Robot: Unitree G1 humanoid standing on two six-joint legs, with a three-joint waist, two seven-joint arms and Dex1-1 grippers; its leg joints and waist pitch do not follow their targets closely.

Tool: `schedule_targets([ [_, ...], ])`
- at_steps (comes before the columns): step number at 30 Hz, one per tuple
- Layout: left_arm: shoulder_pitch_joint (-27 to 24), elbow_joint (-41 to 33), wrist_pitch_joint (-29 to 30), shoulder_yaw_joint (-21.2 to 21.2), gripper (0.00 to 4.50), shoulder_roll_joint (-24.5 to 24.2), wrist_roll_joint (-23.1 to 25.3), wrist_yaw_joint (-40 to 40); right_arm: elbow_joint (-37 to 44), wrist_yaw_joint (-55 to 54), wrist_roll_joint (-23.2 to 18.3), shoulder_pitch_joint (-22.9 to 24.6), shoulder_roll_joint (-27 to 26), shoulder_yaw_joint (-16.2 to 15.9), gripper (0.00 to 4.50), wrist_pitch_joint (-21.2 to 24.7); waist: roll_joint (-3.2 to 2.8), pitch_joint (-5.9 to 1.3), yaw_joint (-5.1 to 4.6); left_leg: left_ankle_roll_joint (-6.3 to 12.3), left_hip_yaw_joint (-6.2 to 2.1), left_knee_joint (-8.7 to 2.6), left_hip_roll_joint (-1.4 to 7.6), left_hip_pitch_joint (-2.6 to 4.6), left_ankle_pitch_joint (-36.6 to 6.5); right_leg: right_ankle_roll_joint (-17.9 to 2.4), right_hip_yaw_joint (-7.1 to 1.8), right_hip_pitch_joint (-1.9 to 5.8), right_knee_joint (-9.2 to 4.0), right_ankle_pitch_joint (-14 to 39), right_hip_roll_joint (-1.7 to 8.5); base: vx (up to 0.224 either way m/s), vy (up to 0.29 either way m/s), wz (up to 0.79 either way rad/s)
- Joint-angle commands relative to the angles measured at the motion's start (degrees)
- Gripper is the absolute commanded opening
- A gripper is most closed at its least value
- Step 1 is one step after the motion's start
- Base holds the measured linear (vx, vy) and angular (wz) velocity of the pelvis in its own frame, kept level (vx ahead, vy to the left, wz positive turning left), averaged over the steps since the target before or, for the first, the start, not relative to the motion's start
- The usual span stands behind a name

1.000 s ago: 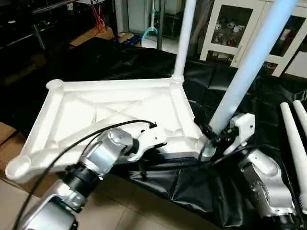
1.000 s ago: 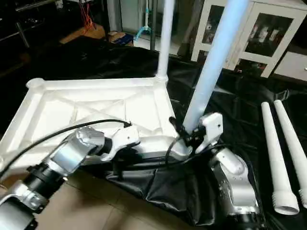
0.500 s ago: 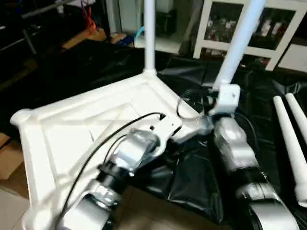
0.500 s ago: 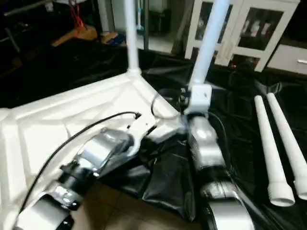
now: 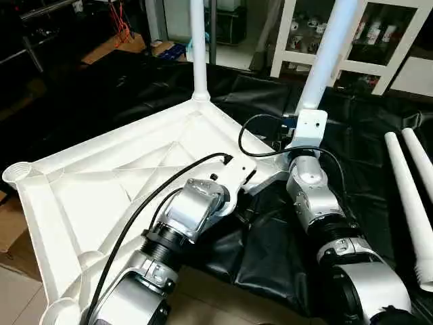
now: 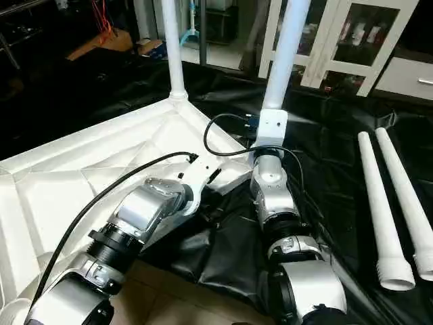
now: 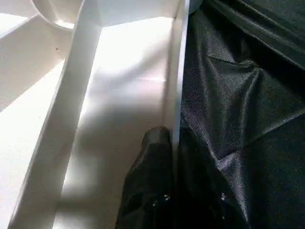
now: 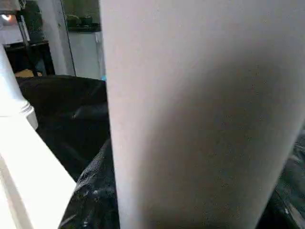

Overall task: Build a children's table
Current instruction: Insert table leg to table base

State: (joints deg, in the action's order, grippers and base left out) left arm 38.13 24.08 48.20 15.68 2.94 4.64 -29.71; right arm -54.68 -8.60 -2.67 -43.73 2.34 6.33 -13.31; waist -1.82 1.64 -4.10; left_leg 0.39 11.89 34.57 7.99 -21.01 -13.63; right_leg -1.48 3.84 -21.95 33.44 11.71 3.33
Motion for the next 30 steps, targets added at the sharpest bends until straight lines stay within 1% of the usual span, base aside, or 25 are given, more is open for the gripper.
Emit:
schedule_targets([
  [1, 3.3, -4.5, -2.7, -3.7, 0.0, 1.6, -3.4, 0.8, -6.8, 2.3, -0.8, 3.2, -4.0, -1.6, 2.47, 2.1, 0.45, -2.75, 0.74, 10.78, -3.11, -3.43, 5.97, 0.23, 1.1, -17.6, -3.28, 2.52, -2.3, -2.4, 6.72, 0.0, 0.0, 0.0],
  [3, 3.4, -4.3, -2.7, -3.6, 0.0, 1.6, -3.5, 0.8, -7.1, 3.3, -1.0, 2.8, -4.1, -1.7, 2.52, 1.6, 0.63, -2.94, 0.68, 11.9, -3.07, -3.15, 5.87, 0.01, 2.4, -18.3, -3.38, 2.65, -2.06, -4.5, 6.89, 0.0, 0.0, 0.0],
  [4, 3.4, -4.3, -2.7, -3.6, 0.0, 1.6, -3.5, 0.8, -7.1, 3.3, -1.0, 2.8, -4.1, -1.7, 2.65, 1.6, 0.73, -3.19, 0.74, 12.78, -3.12, -2.85, 5.78, -0.17, 4.2, -18.8, -3.37, 2.82, -1.64, -7.0, 6.93, 0.0, 0.0, 0.0],
  [5, 3.4, -4.3, -2.8, -3.6, 0.0, 1.5, -3.5, 0.7, -7.0, 3.5, -0.7, 2.7, -4.0, -2.0, 2.8, 1.4, 0.91, -3.59, 0.82, 14.21, -3.17, -2.29, 5.63, -0.36, 7.6, -19.0, -3.4, 2.88, -0.85, -11.3, 6.86, 0.0, 0.0, 0.0],
  [6, 3.4, -4.3, -2.7, -3.5, 0.0, 1.4, -3.5, 0.6, -7.2, 3.7, -0.1, 2.4, -4.0, -2.0, 2.8, 0.8, 0.68, -3.75, 1.02, 14.96, -3.3, -2.13, 5.8, -0.24, 9.3, -19.1, -3.31, 2.66, -0.47, -13.1, 6.8, 0.0, 0.0, 0.0],
  [7, 3.5, -4.2, -2.7, -3.5, 0.0, 1.4, -3.5, 0.6, -7.2, 3.7, -0.1, 2.4, -4.0, -2.0, 2.89, 0.7, 0.67, -3.46, 1.09, 16.49, -3.14, -1.92, 5.69, -0.39, 10.3, -19.3, -3.21, 2.19, -0.46, -13.8, 6.67, 0.0, 0.0, 0.0],
  [8, 3.5, -4.1, -2.7, -3.5, 0.0, 1.3, -3.6, 0.5, -7.2, 3.9, 0.1, 2.3, -4.0, -1.6, 2.94, 0.4, 0.68, -3.36, 1.17, 16.8, -3.08, -1.88, 5.68, -0.48, 9.8, -19.2, -3.2, 2.15, -0.53, -13.1, 6.72, 0.0, 0.0, 0.0],
  [9, 3.6, -4.1, -2.8, -3.5, 0.0, 1.2, -3.6, 0.4, -7.2, 4.0, 0.2, 2.2, -3.9, -1.4, 3.11, 0.3, 0.78, -3.22, 1.37, 16.72, -3.0, -1.83, 5.6, -0.65, 8.1, -19.0, -3.22, 2.14, -0.73, -10.6, 6.85, 0.0, 0.0, 0.0],
  [11, 3.7, -3.9, -2.8, -3.6, 0.0, 0.9, -3.6, 0.3, -7.2, 4.2, 0.4, 2.1, -3.6, -1.3, 3.32, -0.2, 0.76, -2.93, 1.68, 15.0, -2.91, -2.04, 5.75, -0.56, 4.1, -18.6, -3.15, 1.99, -1.28, -4.3, 6.71, 0.0, 0.0, 0.0],
  [12, 3.8, -3.8, -2.9, -3.6, 0.0, 0.8, -3.7, 0.3, -7.3, 4.4, 0.5, 2.1, -3.4, -1.3, 3.32, -0.6, 0.74, -2.9, 1.75, 14.45, -2.87, -2.06, 5.75, -0.49, 3.2, -18.5, -3.18, 1.93, -1.41, -3.1, 6.66, 0.0, 0.0, 0.0],
  [13, 3.8, -3.9, -2.8, -3.6, 0.0, 0.6, -3.7, 0.2, -7.2, 4.6, 0.7, 2.2, -3.2, -1.4, 3.44, -0.9, 0.97, -2.84, 1.74, 13.59, -2.84, -2.15, 5.76, -0.47, 2.3, -18.3, -3.21, 1.94, -1.5, -1.7, 6.54, 0.0, 0.0, 0.0],
  [14, 3.8, -3.9, -2.8, -3.6, 0.0, 0.6, -3.7, 0.2, -7.2, 4.7, 0.8, 2.2, -3.1, -1.5, 3.55, -1.1, 0.8, -2.77, 1.88, 13.04, -2.88, -2.18, 5.75, -0.46, 2.0, -18.2, -3.25, 1.88, -1.51, -1.2, 6.5, 0.0, 0.0, 0.0],
  [15, 3.8, -3.9, -2.9, -3.5, 0.0, 0.4, -3.7, 0.1, -6.8, 5.0, 0.7, 2.5, -2.9, -1.4, 3.67, -1.3, 0.76, -2.82, 1.92, 12.94, -2.91, -2.15, 5.76, -0.45, 2.4, -18.2, -3.25, 1.92, -1.41, -1.6, 6.5, 0.0, 0.0, 0.0],
  [17, 3.8, -3.5, -3.3, -3.3, 0.0, -0.2, -3.6, -0.2, -5.1, 6.1, 0.5, 3.3, -2.7, -1.5, 3.75, -1.8, 0.81, -2.9, 2.04, 13.27, -2.92, -2.07, 5.78, -0.44, 3.6, -18.2, -3.26, 1.9, -1.13, -3.4, 6.47, 0.0, 0.0, 0.0],
  [18, 3.8, -3.2, -3.7, -3.2, 0.0, -0.6, -3.5, -0.3, -4.0, 6.8, 0.5, 3.9, -2.6, -1.7, 3.9, -2.0, 0.84, -2.96, 2.11, 13.87, -2.93, -1.96, 5.71, -0.54, 4.7, -18.2, -3.27, 2.0, -0.93, -5.0, 6.49, 0.0, 0.0, 0.0],
  [19, 3.8, -3.1, -3.8, -3.2, 0.0, -0.7, -3.4, -0.3, -3.7, 7.0, 0.5, 4.0, -2.6, -1.8, 3.9, -2.0, 0.83, -3.09, 2.17, 14.55, -2.97, -1.83, 5.71, -0.53, 5.9, -18.4, -3.25, 2.01, -0.7, -6.7, 6.55, 0.0, 0.0, 0.0],
  [20, 3.8, -2.9, -3.9, -3.2, 0.0, -0.9, -3.5, -0.5, -2.4, 7.5, 0.6, 4.7, -2.5, -2.0, 4.0, -2.0, 0.7, -3.1, 2.23, 15.16, -3.0, -1.76, 5.69, -0.51, 6.8, -18.6, -3.2, 1.96, -0.65, -7.7, 6.53, 0.0, 0.0, 0.0],
  [21, 3.8, -2.7, -4.0, -3.2, 0.0, -1.0, -3.5, -0.6, -1.3, 7.8, 0.6, 5.2, -2.5, -2.2, 4.19, -2.1, 0.78, -3.13, 2.2, 15.36, -3.0, -1.68, 5.68, -0.61, 7.1, -18.7, -3.22, 2.01, -0.58, -8.0, 6.59, 0.0, 0.0, 0.0],
  [23, 3.8, -1.9, -4.6, -3.1, 0.0, -1.5, -3.3, -1.0, 2.7, 8.6, 1.0, 7.2, -2.3, -3.0, 4.34, -1.7, 0.72, -3.24, 2.64, 16.31, -3.06, -1.49, 5.71, -0.67, 8.8, -18.3, -3.22, 2.04, -0.31, -9.7, 6.6, 0.0, 0.0, 0.0],
  [24, 3.8, -1.7, -4.9, -2.9, 0.0, -1.7, -3.2, -1.1, 4.1, 8.8, 1.1, 8.0, -2.2, -3.2, 4.34, -1.5, 0.72, -3.29, 2.64, 16.5, -3.09, -1.45, 5.73, -0.66, 9.2, -18.3, -3.19, 1.99, -0.17, -10.1, 6.53, 0.0, 0.0, 0.0],
  [26, 3.8, -1.4, -5.8, -2.2, 0.0, -2.3, -2.9, -1.8, 8.1, 9.2, 1.3, 10.1, -1.5, -3.5, 4.43, -0.5, 0.85, -3.25, 2.95, 16.75, -3.03, -1.35, 5.73, -0.64, 9.3, -18.2, -3.23, 1.85, -0.21, -9.7, 6.52, 0.0, 0.0, 0.0],
  [27, 3.6, -1.1, -7.4, -1.1, 0.0, -3.4, -2.4, -3.3, 13.3, 9.7, 1.3, 12.9, -0.3, -3.6, 4.43, 1.0, 0.82, -3.07, 3.32, 16.7, -3.0, -1.38, 5.71, -0.58, 8.6, -17.7, -3.27, 1.71, -0.47, -8.3, 6.42, 0.0, 0.0, 0.0],
  [28, 3.6, -1.1, -7.4, -1.1, 0.0, -3.4, -2.4, -3.3, 13.3, 9.7, 1.3, 12.9, -0.3, -3.6, 4.43, 1.0, 0.86, -3.05, 3.67, 16.1, -2.94, -1.42, 5.82, -0.52, 7.7, -17.3, -3.34, 1.66, -0.52, -6.8, 6.48, 0.0, 0.0, 0.0],
  [29, 2.9, -1.3, -9.3, 0.3, 0.0, -4.9, -2.0, -5.3, 18.6, 10.8, 1.4, 15.9, 1.3, -3.7, 4.43, 2.3, 0.7, -2.76, 3.99, 15.63, -3.03, -1.58, 5.69, -0.62, 6.5, -16.8, -3.32, 1.62, -0.91, -4.7, 6.35, 0.0, 0.0, 0.0],
  [30, 2.5, -1.4, -10.2, 1.0, 0.0, -5.6, -1.9, -6.3, 21.2, 11.4, 1.6, 17.4, 2.2, -3.8, 4.43, 2.8, 0.73, -2.65, 4.16, 15.13, -2.93, -1.68, 5.86, -0.48, 5.5, -16.4, -3.37, 1.5, -1.07, -3.4, 6.36, 0.0, 0.0, 0.0],
])
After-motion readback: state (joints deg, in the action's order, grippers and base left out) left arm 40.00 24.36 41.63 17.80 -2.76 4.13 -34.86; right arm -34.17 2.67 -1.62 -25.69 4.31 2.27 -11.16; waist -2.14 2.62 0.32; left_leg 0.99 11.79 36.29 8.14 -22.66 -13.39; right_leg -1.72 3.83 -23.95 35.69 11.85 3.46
